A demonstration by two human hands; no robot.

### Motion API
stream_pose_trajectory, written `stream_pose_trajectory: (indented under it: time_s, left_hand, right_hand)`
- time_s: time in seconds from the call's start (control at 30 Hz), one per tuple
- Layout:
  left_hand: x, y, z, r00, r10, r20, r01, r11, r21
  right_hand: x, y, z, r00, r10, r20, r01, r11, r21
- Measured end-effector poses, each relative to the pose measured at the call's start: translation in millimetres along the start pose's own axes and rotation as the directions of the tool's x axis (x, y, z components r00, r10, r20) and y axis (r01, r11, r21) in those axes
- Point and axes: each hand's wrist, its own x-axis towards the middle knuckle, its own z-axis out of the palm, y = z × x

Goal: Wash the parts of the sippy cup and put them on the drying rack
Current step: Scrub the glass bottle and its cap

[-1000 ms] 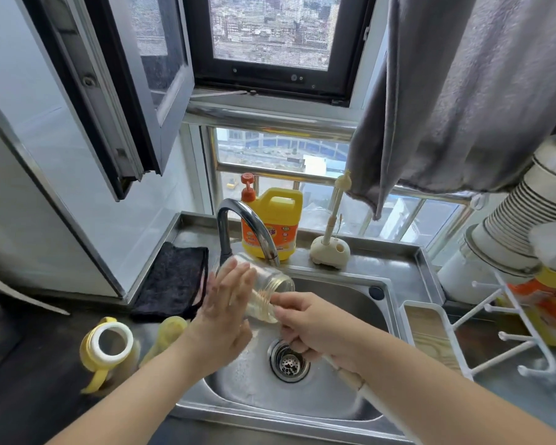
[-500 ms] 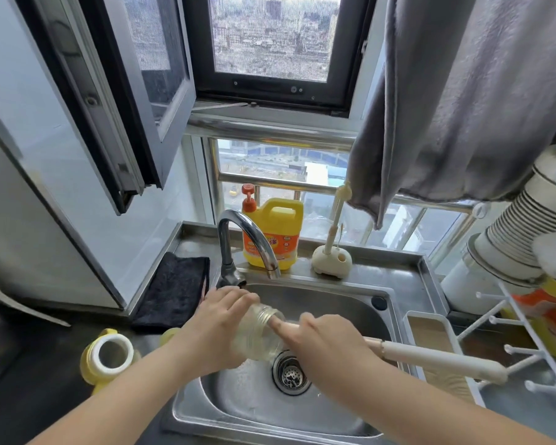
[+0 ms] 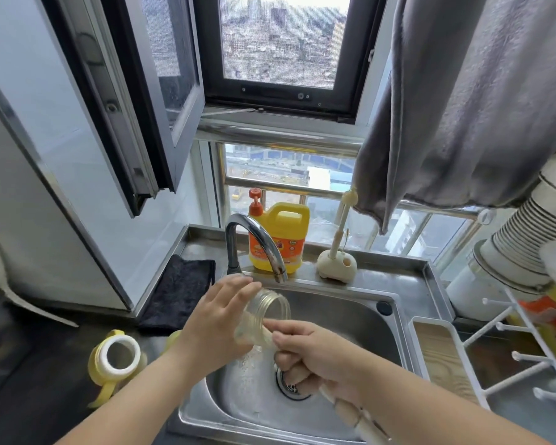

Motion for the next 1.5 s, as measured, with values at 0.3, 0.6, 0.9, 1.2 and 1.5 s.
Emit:
stream_pose_trajectory:
  time_s: [0.3, 0.6, 0.9, 1.2, 1.5]
  left_hand:
    - [-8, -12, 4, 0.98, 0.062, 0.187, -0.064, 0.998, 0.008]
    - [12, -14, -4, 0.972, 0.135, 0.195, -0.141, 0.99, 0.02]
    - [18, 1, -3, 0.986, 0.103, -0.132, -0.088, 0.989, 0.118]
    - [-7, -7, 11, 0.988, 0.144, 0.049, -0.15, 0.976, 0.161]
    - [-13, 7, -2, 0.996, 0.071, -0.062, -0.058, 0.978, 0.201]
  right_hand:
    - [-1, -6, 9, 0.96, -0.277, -0.046, -0.078, -0.104, -0.992]
    - [10, -18, 13, 0.962, -0.2, -0.184, -0.187, 0.006, -0.982]
    - [0, -22, 9, 0.998, 0.004, -0.065, 0.017, 0.947, 0.32]
    - [-7, -11, 15, 0.935, -0.312, -0.168, -0.188, -0.034, -0.982]
    - [2, 0, 12, 0.988, -0.086, -0.127, 0.007, 0.855, -0.519]
